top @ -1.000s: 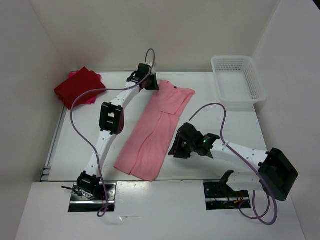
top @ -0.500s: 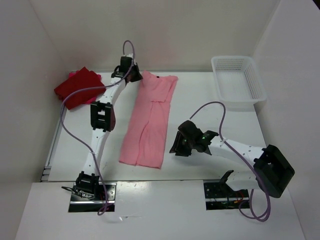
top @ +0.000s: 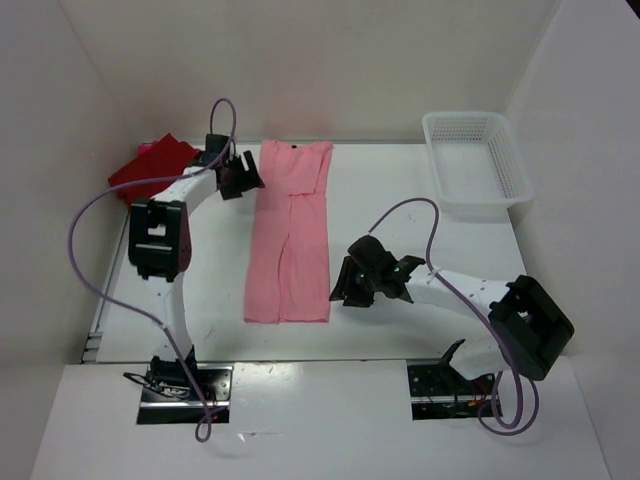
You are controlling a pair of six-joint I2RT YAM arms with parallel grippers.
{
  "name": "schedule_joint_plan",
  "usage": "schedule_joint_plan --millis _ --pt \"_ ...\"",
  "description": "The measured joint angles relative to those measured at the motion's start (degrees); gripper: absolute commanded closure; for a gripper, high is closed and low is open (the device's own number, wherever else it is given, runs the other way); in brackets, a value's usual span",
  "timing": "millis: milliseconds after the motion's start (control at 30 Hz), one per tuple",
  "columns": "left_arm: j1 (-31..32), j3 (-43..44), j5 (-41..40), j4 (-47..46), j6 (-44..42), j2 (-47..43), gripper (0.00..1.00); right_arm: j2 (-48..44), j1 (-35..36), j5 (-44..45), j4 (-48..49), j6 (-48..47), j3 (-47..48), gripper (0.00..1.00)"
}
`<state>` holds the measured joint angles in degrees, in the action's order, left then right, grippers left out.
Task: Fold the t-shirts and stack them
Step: Rotate the tshirt 90 degrees, then grab the bottom of the folded rectangular tshirt with both arms
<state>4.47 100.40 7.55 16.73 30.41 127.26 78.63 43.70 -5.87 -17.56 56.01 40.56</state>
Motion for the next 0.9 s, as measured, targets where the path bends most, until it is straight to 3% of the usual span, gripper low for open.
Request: schedule_joint_plan --millis 167,333,533,767,900 --pt "0.85 -26.49 3.74 -1.4 0.0 -27.34 0.37 2.89 -0.04 -1.01 3.72 -0.37 0.04 0.49" --pt "1.01 -44.98 6.56 4.02 -0.02 -46.99 0.41 6.58 0.07 -2.95 7.54 -0.2 0.02 0.49" --pt "6.43 -51.12 9.55 15.23 3.48 -50.36 0.35 7.74 0.35 -3.63 9.57 1.4 -0.5 0.48" --pt "5.46 -64.26 9.73 18.95 14.84 -60.17 0.34 6.86 1.11 -4.35 10.49 3.48 -3.85 0.48" --pt "5.31 -68.41 9.68 16.35 19.5 -62.12 0.42 6.64 2.36 -4.59 10.73 4.2 -4.11 0.49"
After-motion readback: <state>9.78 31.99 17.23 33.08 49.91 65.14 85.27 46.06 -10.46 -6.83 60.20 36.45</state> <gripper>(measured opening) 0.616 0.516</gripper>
